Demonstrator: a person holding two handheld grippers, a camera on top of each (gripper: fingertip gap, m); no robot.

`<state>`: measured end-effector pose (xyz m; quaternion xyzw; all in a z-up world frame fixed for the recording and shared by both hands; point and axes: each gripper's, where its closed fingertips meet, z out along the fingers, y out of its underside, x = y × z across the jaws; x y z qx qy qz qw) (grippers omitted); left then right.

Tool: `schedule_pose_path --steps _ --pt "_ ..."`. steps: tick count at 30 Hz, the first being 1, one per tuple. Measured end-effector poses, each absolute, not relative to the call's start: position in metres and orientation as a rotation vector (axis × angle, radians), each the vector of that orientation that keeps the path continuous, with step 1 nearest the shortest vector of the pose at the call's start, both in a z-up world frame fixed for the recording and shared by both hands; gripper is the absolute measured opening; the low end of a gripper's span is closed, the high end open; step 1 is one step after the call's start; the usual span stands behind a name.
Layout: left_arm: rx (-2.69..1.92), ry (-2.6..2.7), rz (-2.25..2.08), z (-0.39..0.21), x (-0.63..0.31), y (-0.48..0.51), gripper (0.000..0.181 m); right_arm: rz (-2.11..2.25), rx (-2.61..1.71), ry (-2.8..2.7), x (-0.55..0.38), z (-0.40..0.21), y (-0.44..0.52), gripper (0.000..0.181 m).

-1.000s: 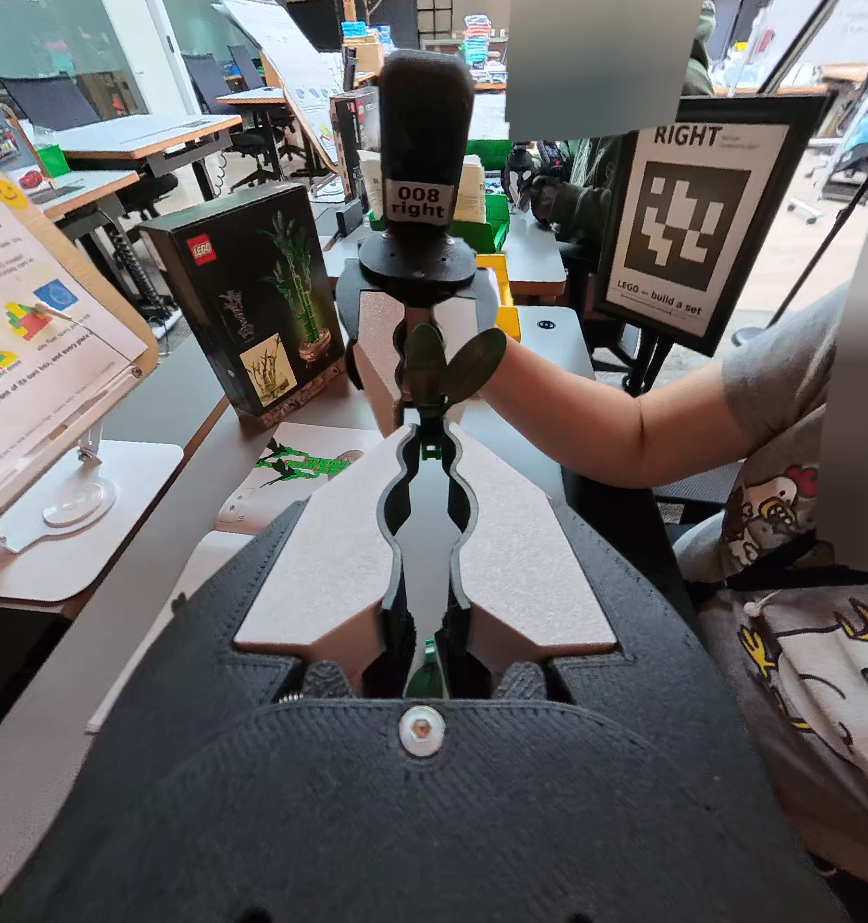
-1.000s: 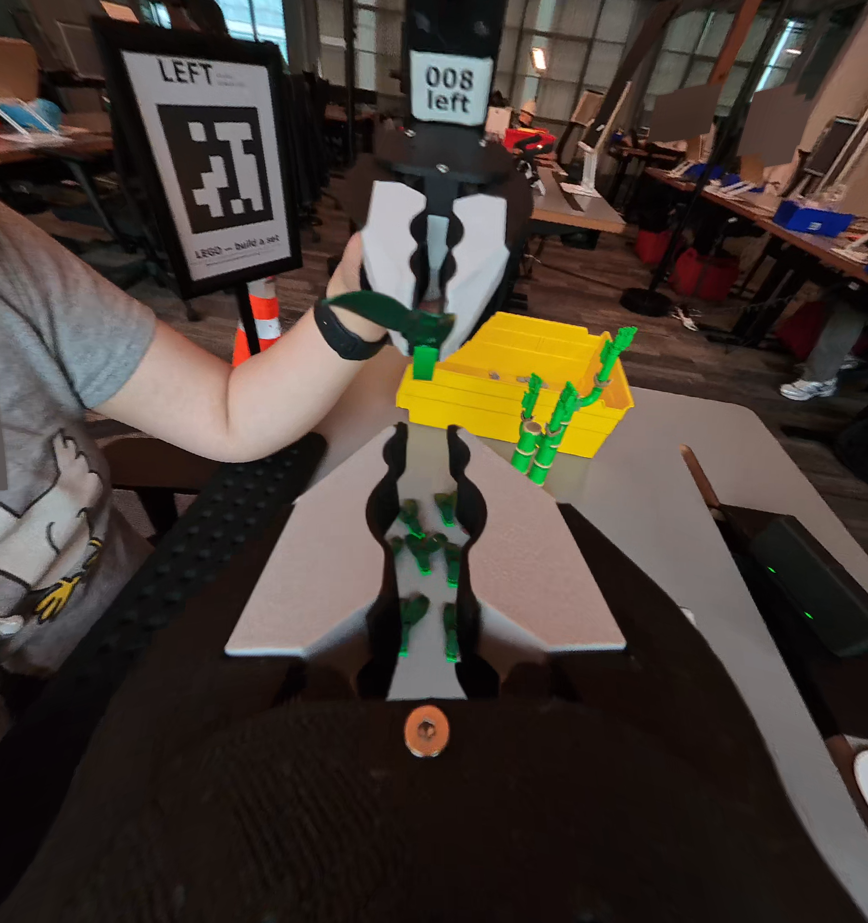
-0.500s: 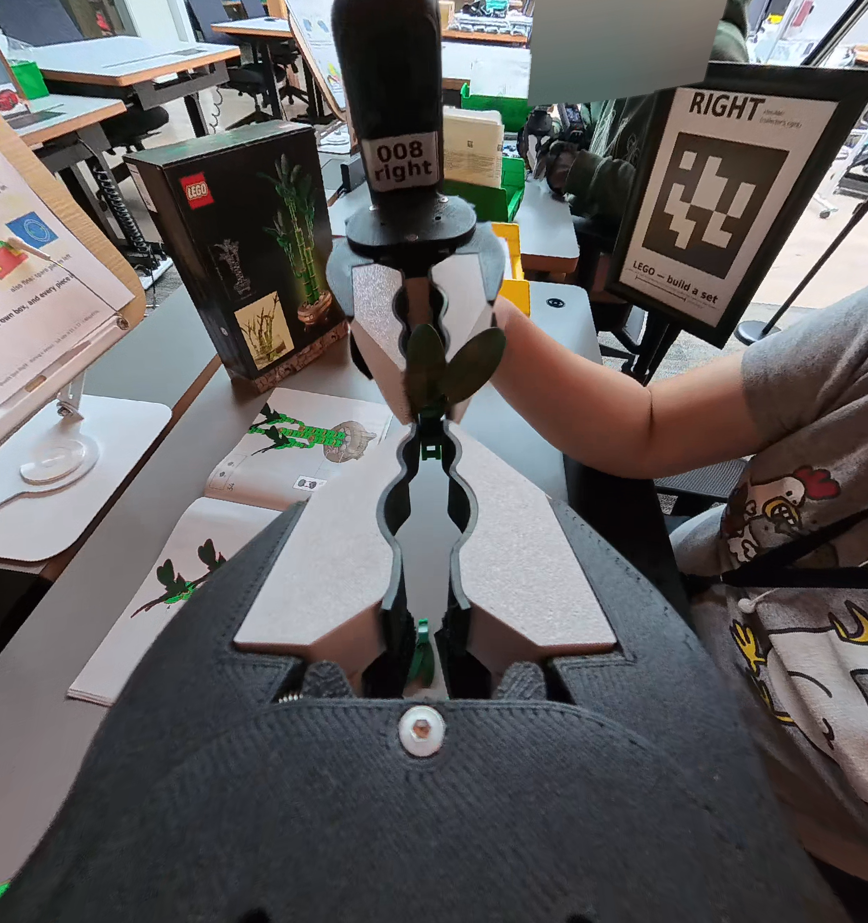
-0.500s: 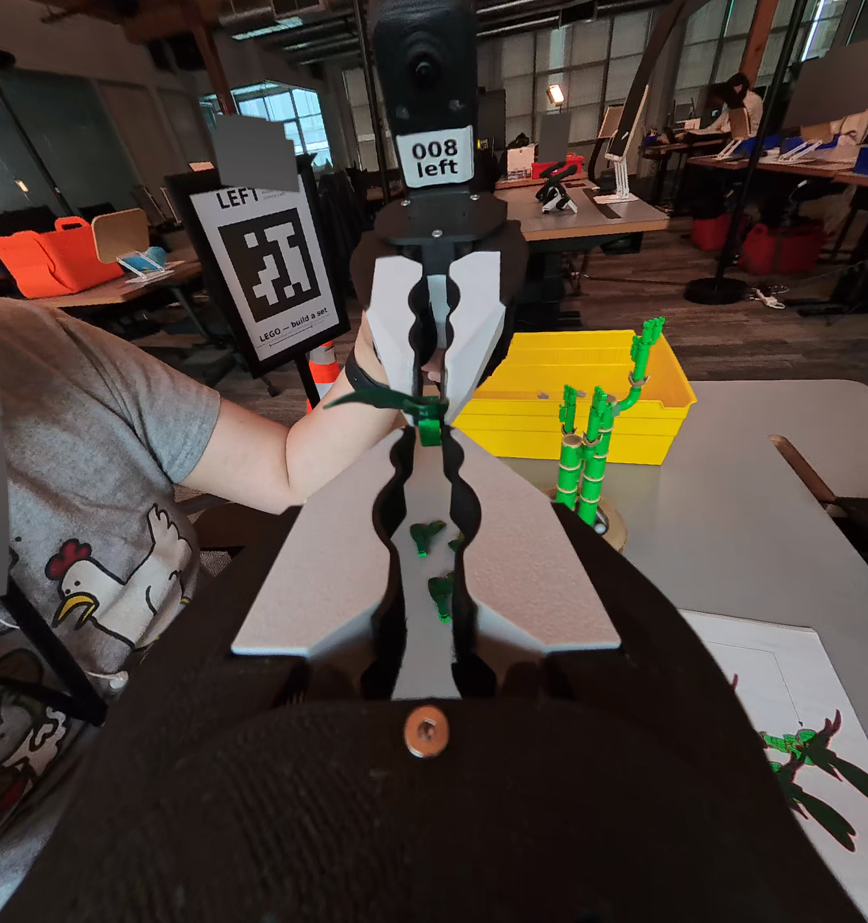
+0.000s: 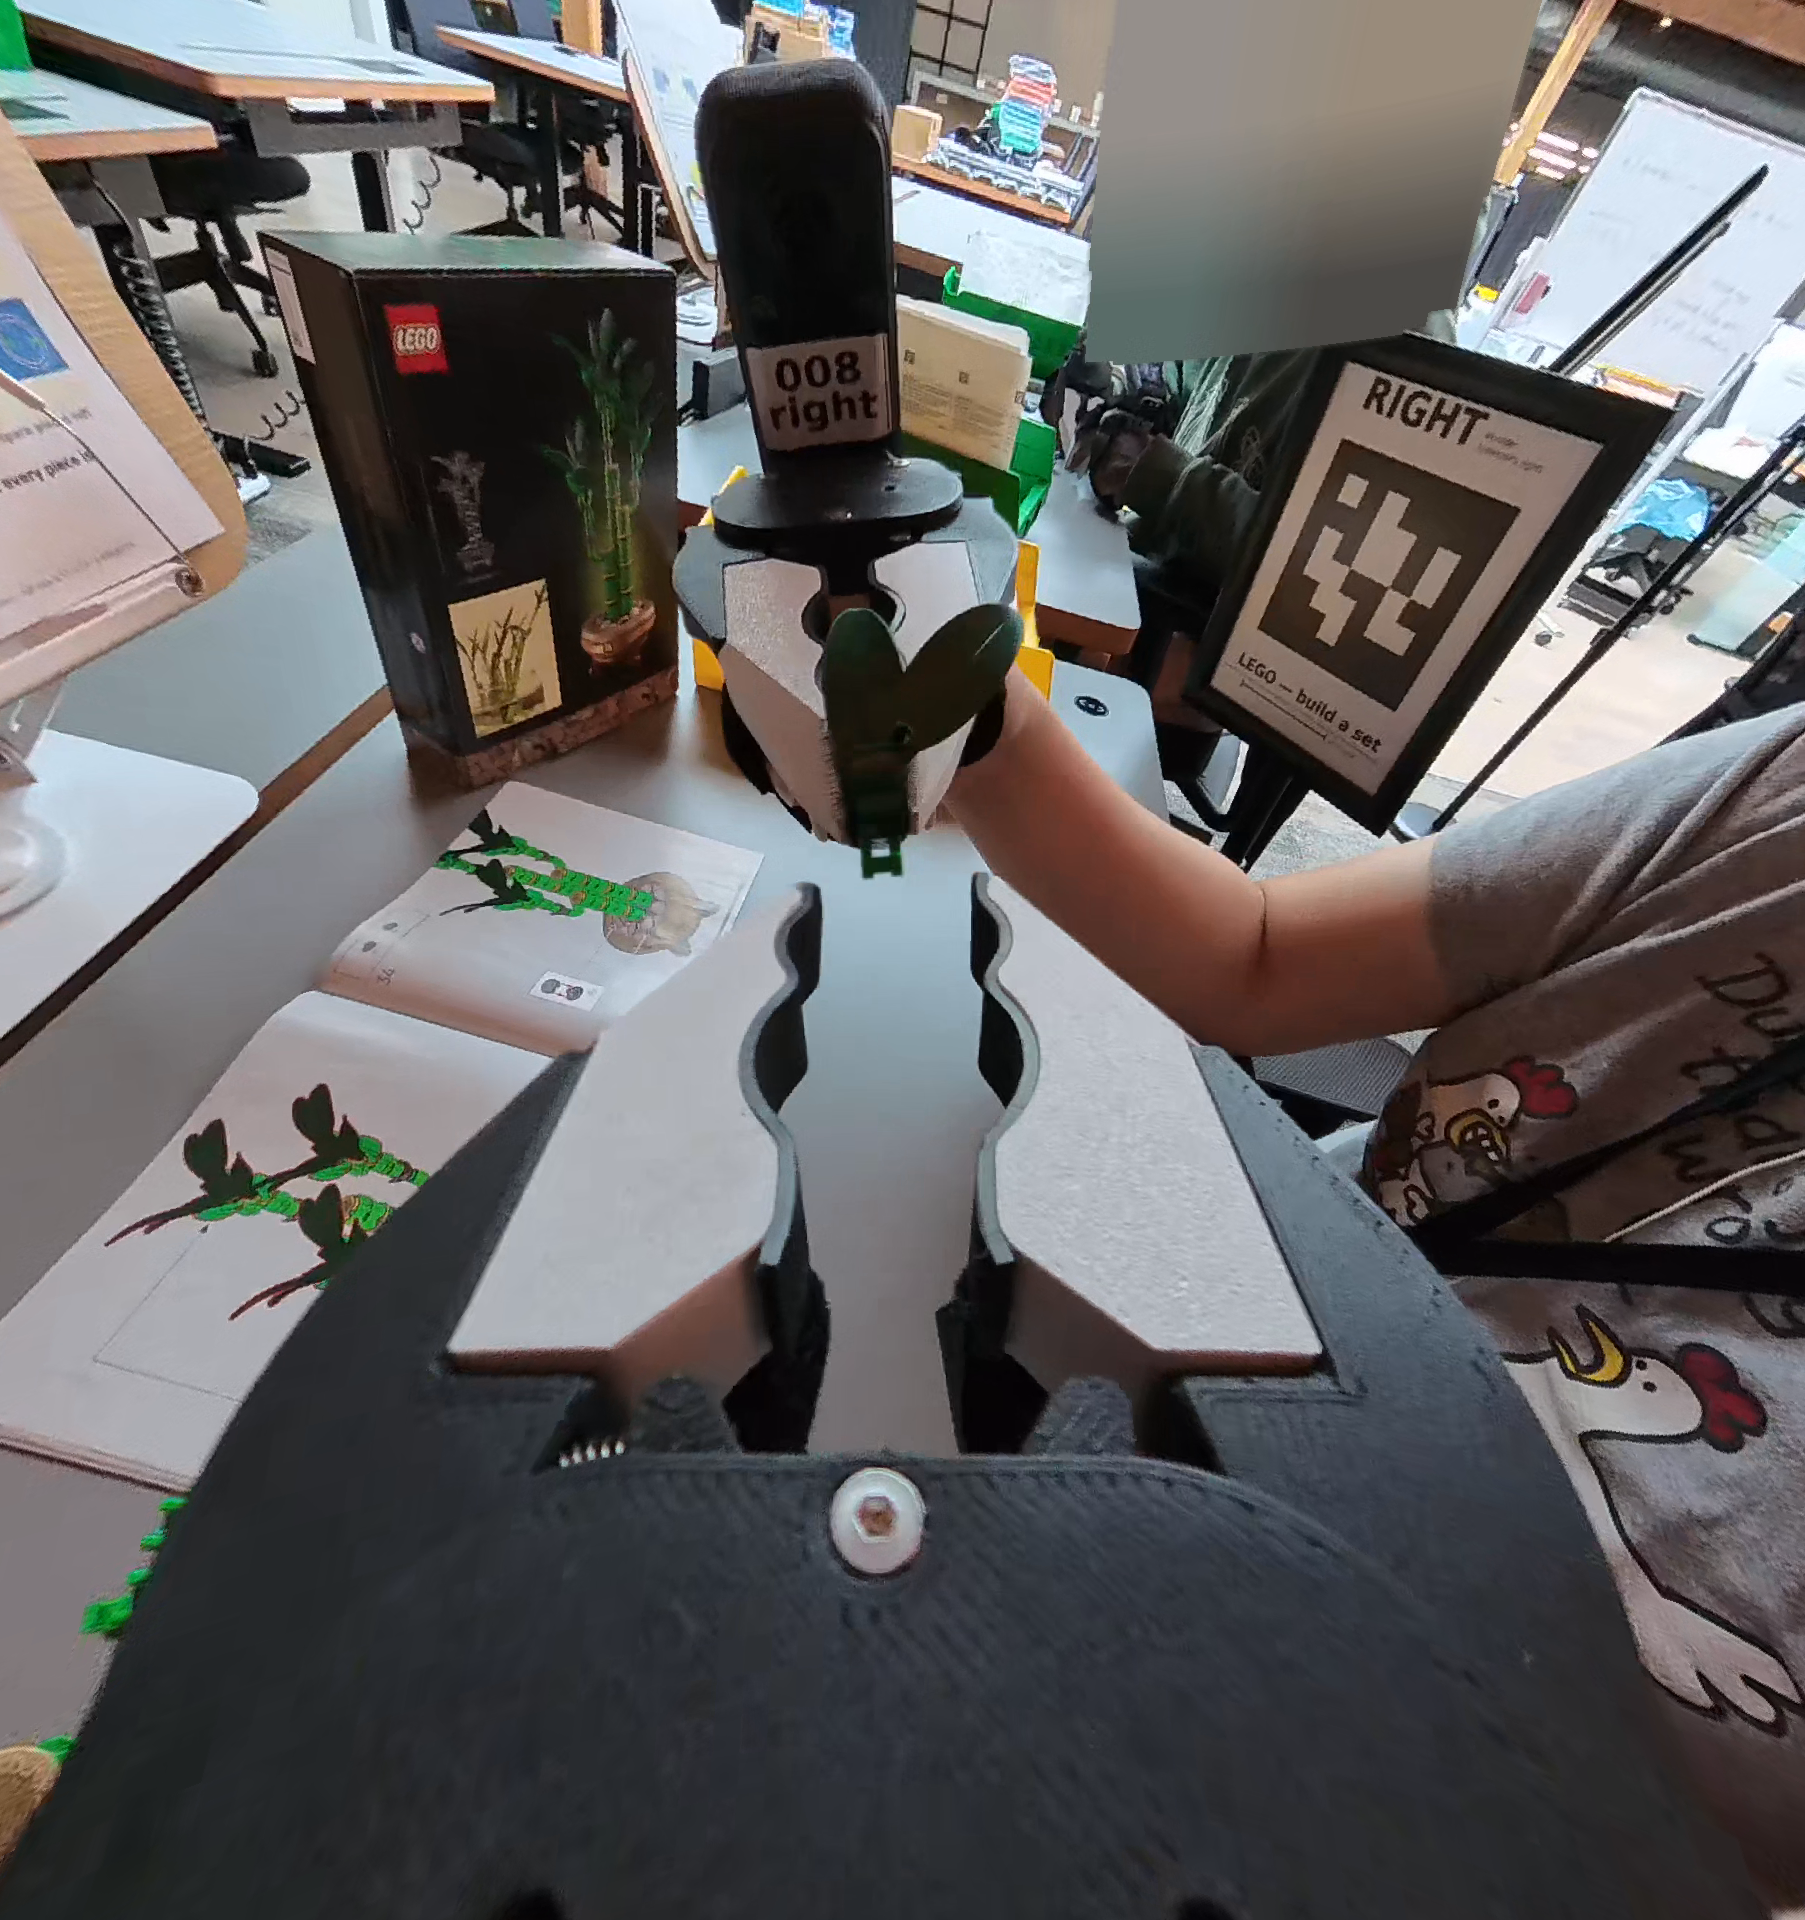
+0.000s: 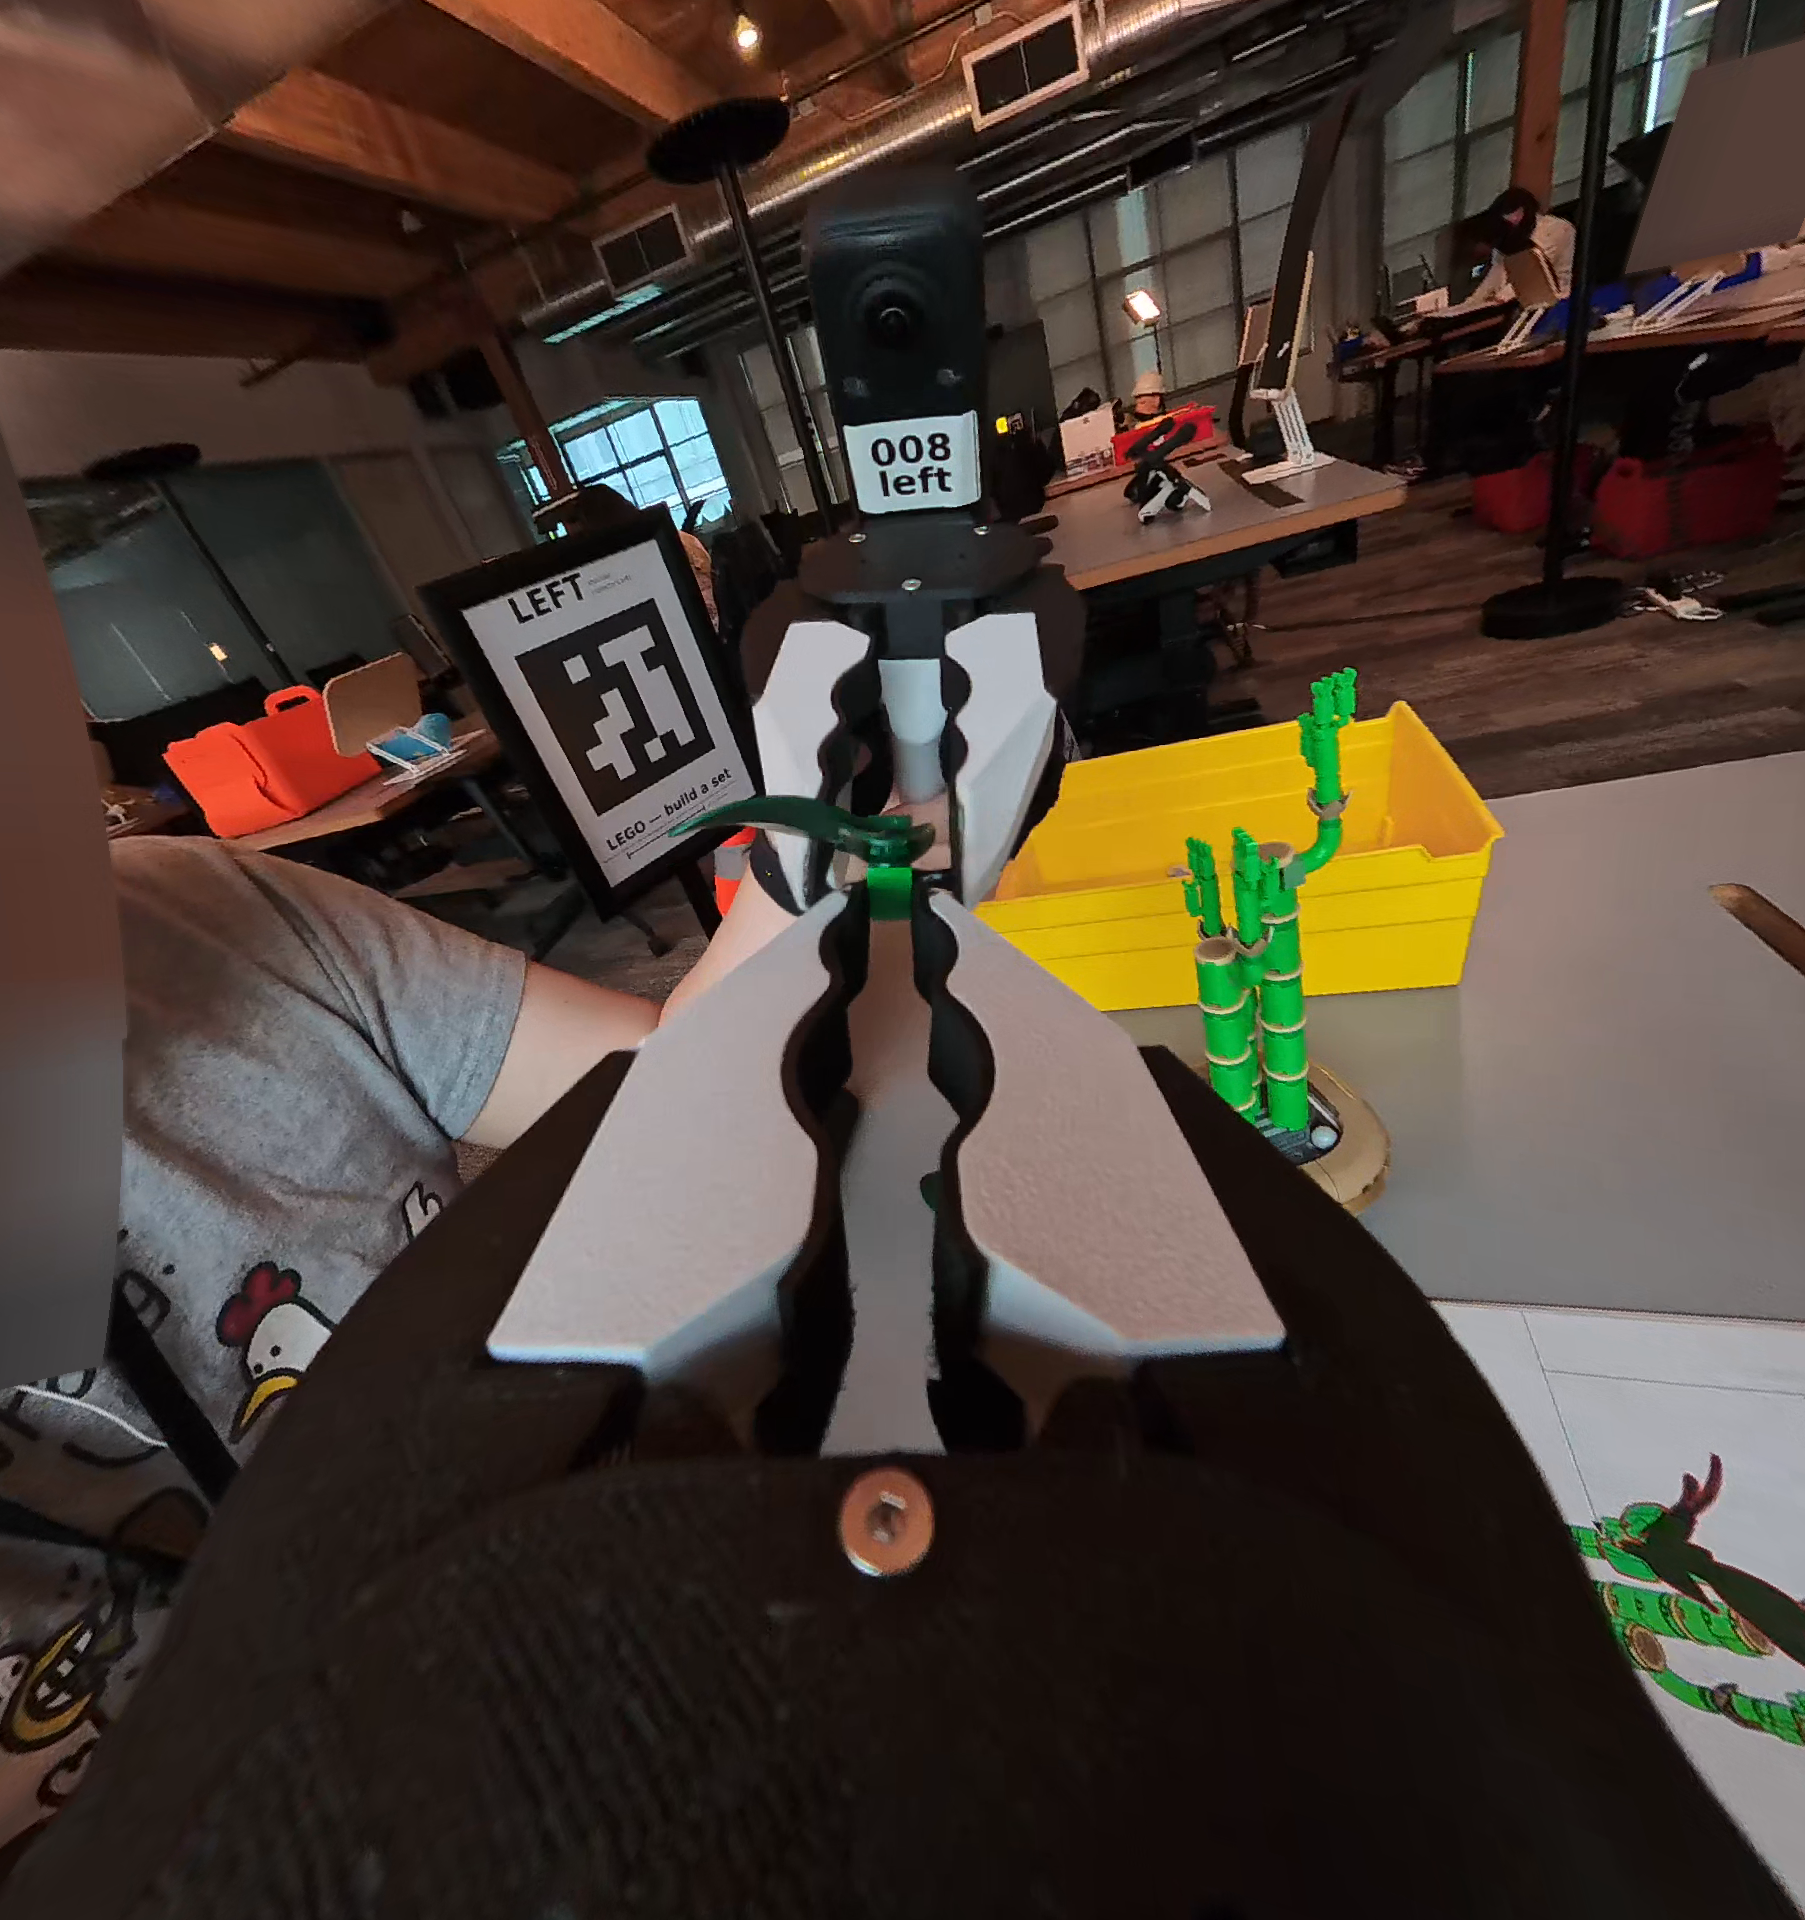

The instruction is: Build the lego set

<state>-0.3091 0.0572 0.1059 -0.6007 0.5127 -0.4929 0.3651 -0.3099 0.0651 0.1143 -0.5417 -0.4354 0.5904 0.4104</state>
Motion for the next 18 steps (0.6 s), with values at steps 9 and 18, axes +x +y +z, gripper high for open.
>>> schedule_pose_path --steps 9,18 --pt "-1.561 1.331 -1.224 0.1018 -0.3034 0.0597 0.007 1.48 -1.368 -1.087 -0.3154 0.1136 0.0663 0.005" --pt "-1.614 1.334 -1.258 0.0982 -0.3054 0.0586 0.006 1.513 -1.372 -1.051 -0.3154 0.1162 0.0684 0.009"
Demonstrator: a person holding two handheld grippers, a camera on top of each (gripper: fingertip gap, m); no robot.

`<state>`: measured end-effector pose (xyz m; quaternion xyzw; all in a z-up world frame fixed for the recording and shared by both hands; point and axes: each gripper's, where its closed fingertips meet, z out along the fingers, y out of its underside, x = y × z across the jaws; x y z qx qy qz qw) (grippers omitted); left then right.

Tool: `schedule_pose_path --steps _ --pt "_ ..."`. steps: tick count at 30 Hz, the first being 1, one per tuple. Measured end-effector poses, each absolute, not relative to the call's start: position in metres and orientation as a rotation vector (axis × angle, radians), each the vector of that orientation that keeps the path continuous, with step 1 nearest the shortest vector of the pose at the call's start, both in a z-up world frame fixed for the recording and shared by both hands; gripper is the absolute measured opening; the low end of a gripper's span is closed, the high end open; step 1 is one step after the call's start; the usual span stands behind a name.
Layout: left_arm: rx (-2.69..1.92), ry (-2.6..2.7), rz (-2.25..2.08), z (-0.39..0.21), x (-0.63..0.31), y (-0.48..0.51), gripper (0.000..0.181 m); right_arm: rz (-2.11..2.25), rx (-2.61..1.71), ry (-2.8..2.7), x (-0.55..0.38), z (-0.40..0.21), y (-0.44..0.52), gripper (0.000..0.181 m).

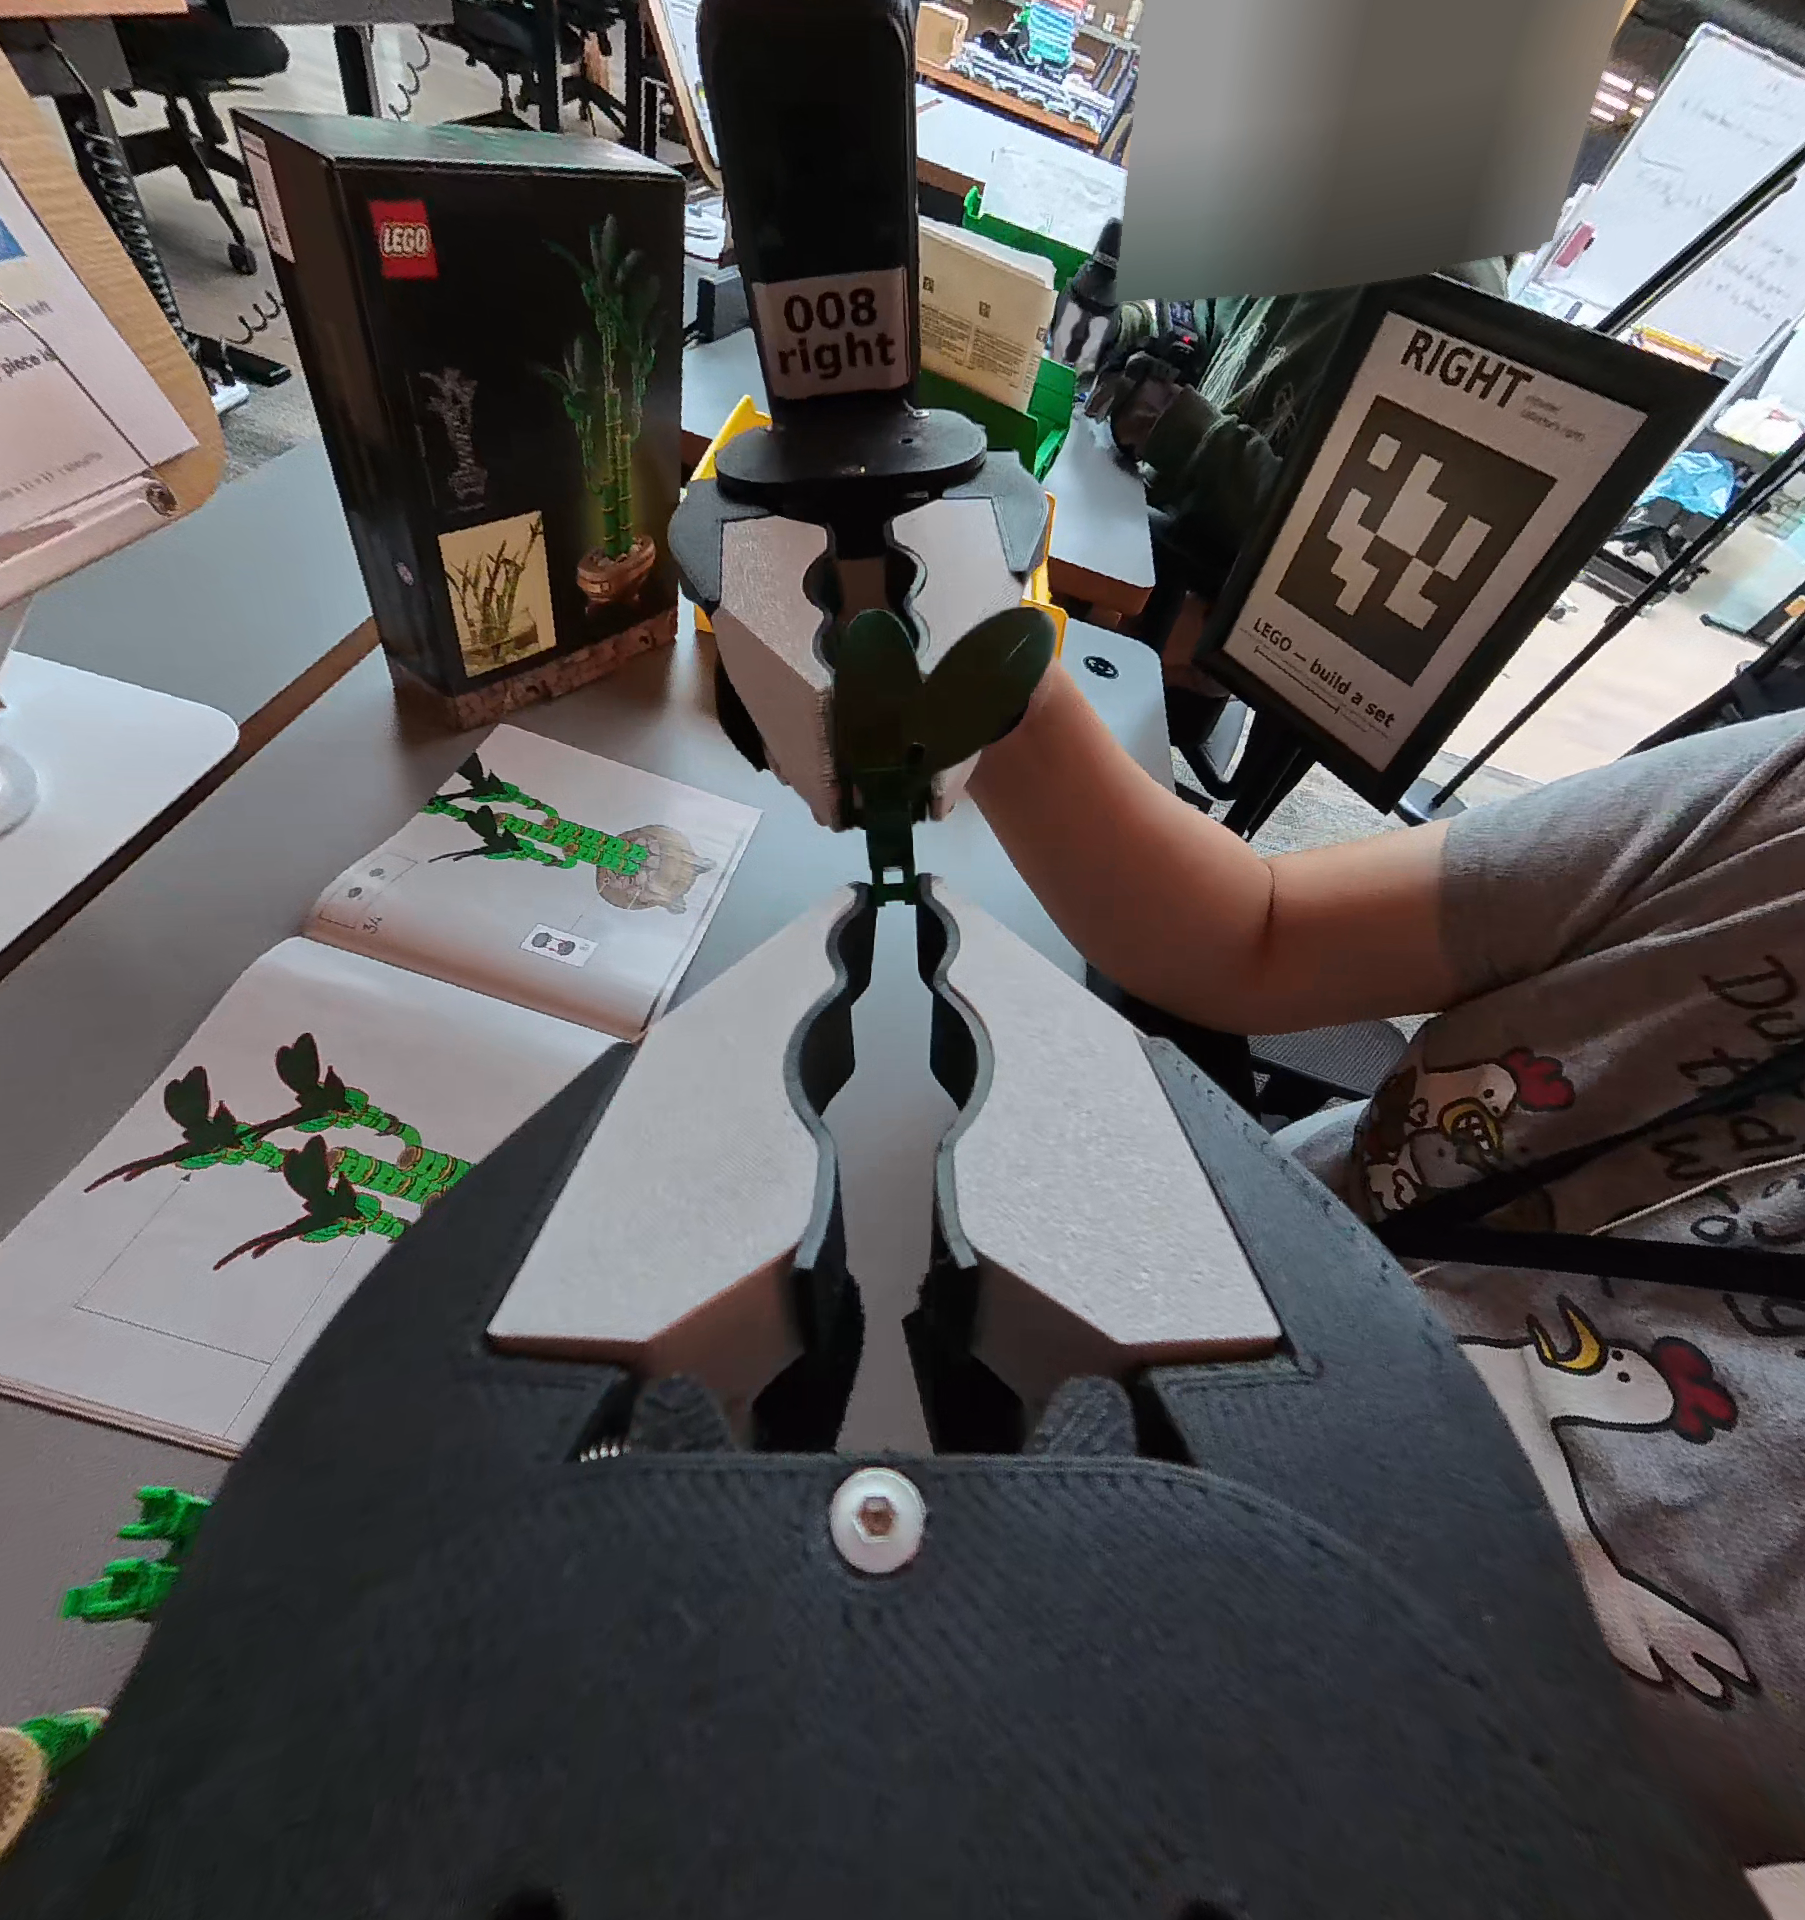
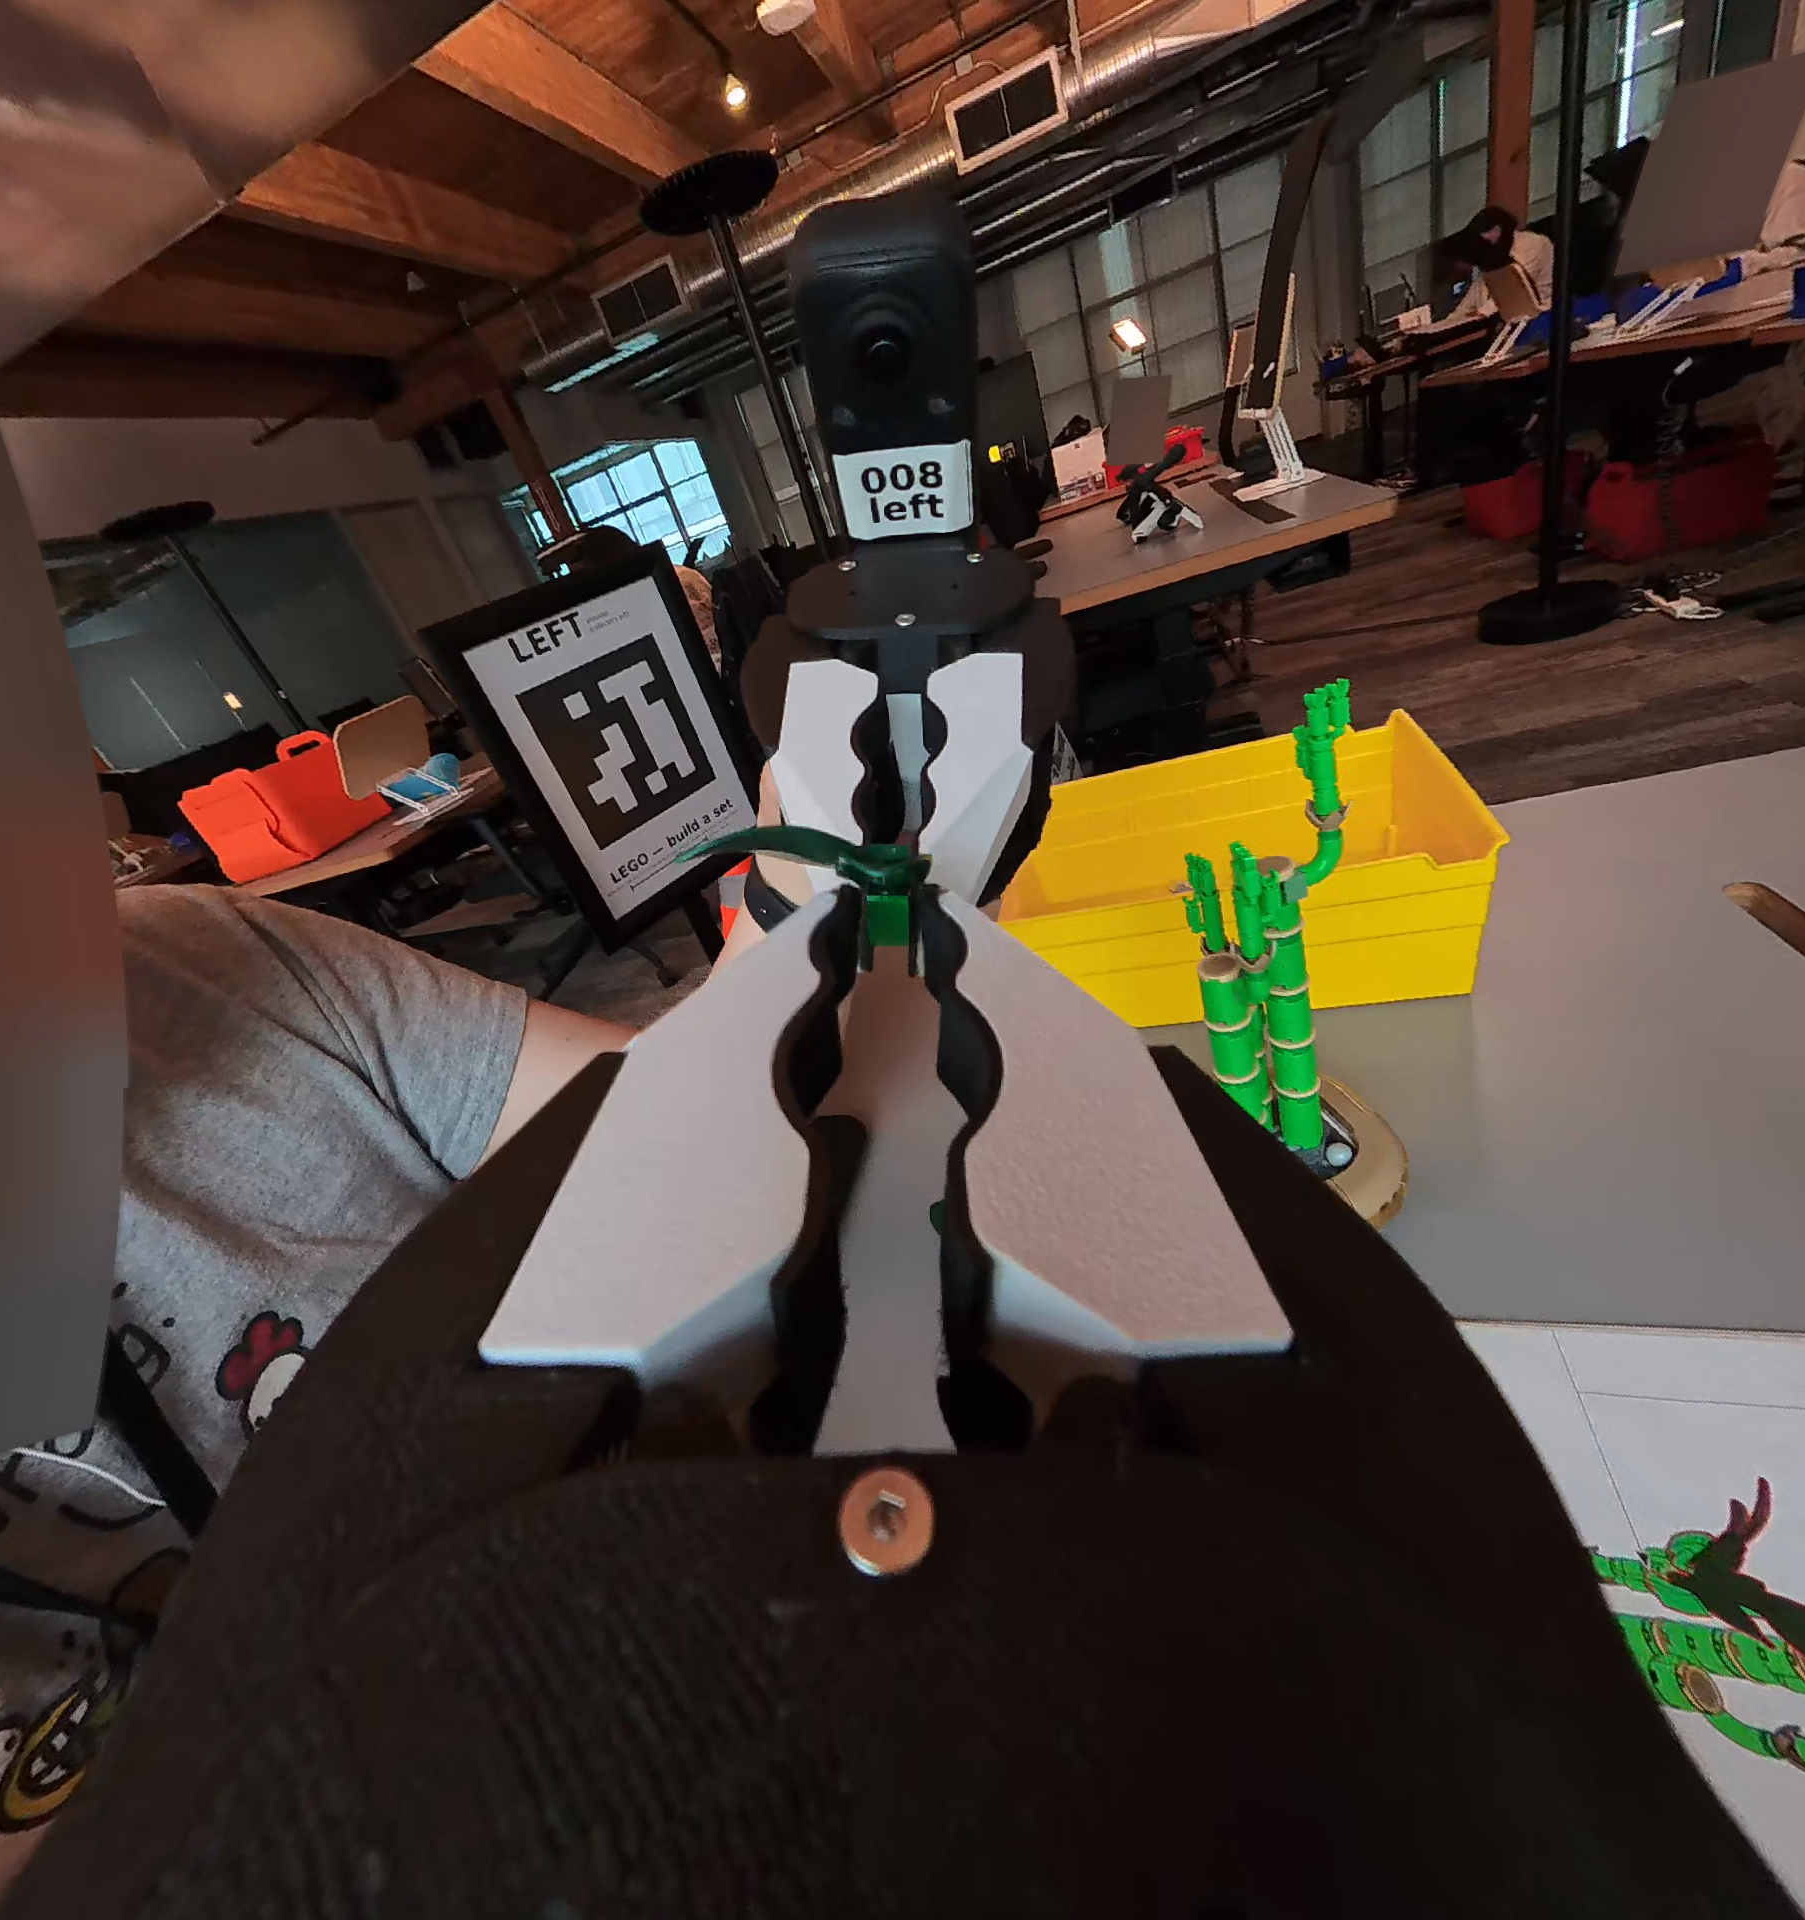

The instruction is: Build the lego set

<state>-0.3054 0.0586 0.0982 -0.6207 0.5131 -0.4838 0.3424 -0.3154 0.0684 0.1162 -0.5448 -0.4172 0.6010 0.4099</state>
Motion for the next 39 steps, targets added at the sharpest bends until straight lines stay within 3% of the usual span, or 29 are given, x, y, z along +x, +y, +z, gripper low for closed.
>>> schedule_pose_path --steps 21,22,24,27,34,39 --pt "-1.667 1.369 -1.159 0.085 -0.311 0.065 0.006 1.482 -1.445 -1.101 -0.327 0.098 0.071 0.006" --pt "-1.671 1.377 -1.137 0.084 -0.314 0.065 0.008 1.483 -1.434 -1.096 -0.326 0.099 0.071 0.006" --pt "-1.683 1.386 -1.059 0.081 -0.321 0.069 0.03 1.53 -1.394 -1.079 -0.324 0.106 0.069 0.006" --pt "-1.607 1.404 -0.953 0.088 -0.333 0.069 0.034 1.583 -1.29 -1.102 -0.319 0.118 0.059 0.005" --pt "-1.393 1.382 -0.871 0.12 -0.324 0.048 0.018 1.405 -1.105 -1.18 -0.323 0.13 0.046 0.006" --pt "-1.372 1.382 -0.863 0.124 -0.32 0.043 0.017 1.336 -1.04 -1.174 -0.321 0.138 0.042 0.005"
